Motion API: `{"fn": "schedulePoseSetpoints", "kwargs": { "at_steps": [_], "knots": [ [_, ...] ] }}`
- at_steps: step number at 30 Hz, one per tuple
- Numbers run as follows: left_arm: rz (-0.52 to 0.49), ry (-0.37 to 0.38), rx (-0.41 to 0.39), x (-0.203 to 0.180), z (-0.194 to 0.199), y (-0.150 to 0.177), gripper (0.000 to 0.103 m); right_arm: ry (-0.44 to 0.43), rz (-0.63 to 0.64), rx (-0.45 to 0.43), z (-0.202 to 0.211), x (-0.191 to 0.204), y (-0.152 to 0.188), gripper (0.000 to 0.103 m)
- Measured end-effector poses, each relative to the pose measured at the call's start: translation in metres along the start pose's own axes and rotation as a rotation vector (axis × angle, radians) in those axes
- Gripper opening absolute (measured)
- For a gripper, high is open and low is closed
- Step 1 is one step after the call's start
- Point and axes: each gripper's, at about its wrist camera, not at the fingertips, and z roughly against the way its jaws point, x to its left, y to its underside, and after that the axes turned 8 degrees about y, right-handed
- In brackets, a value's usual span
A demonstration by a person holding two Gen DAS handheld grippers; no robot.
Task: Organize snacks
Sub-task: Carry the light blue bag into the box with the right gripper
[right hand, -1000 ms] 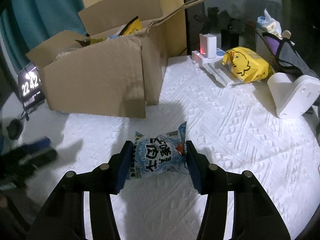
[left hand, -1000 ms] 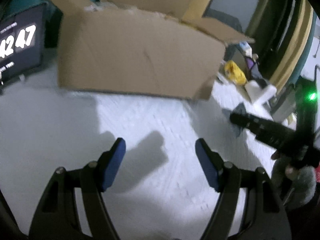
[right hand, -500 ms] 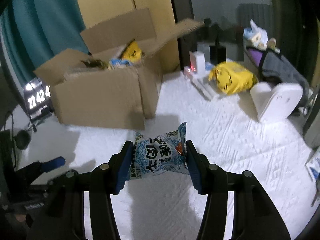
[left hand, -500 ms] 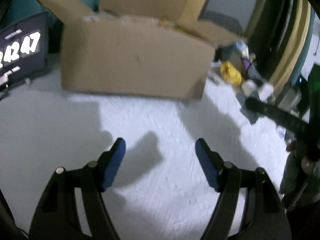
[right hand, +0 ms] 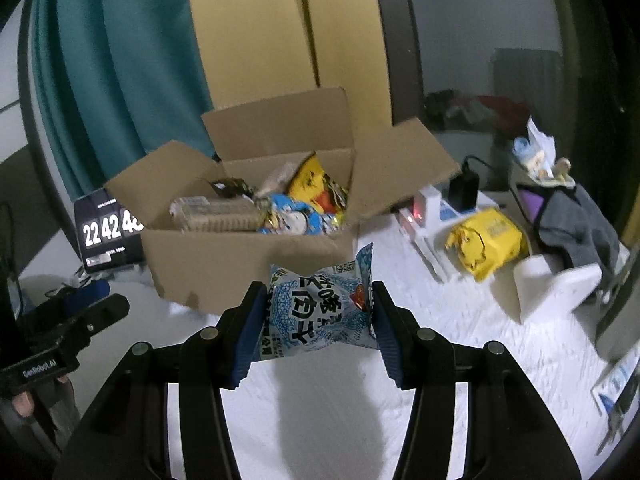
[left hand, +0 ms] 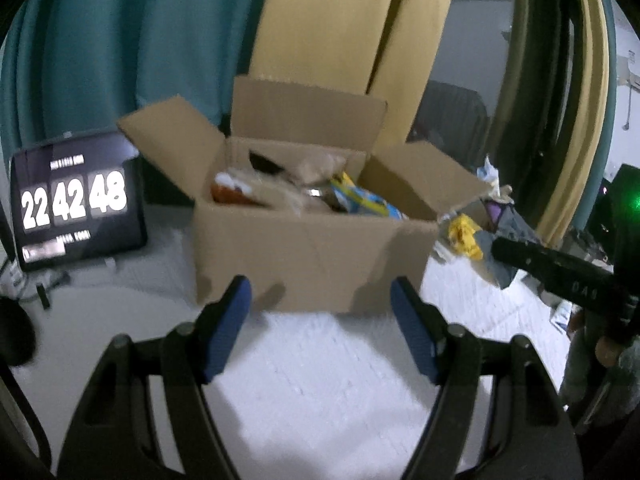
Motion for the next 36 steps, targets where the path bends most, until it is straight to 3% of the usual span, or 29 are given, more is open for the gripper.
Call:
{"fn": "schedulePoseSetpoints", "kwargs": {
  "at_steps": [12, 22, 36],
  "knots": [
    [-0.042, -0.014, -0.08, 0.024, -0.007, -0.044, 0.073, -0.042, 0.058, -0.035, -0.023, 0.034, -0.038, 0.055],
    [-0.053, -0.04, -0.128, 0.055, -0.021, -0.073, 0.073, -0.086, 0.1, -0.038, -0.065, 0.071, -0.068, 0.055],
    [-0.005, -0.083, -0.095, 0.109, -0.063, -0.082, 0.073, -0.118, 0.137, 0.037, -0.142, 0.11, -0.074, 0.054]
  ]
}}
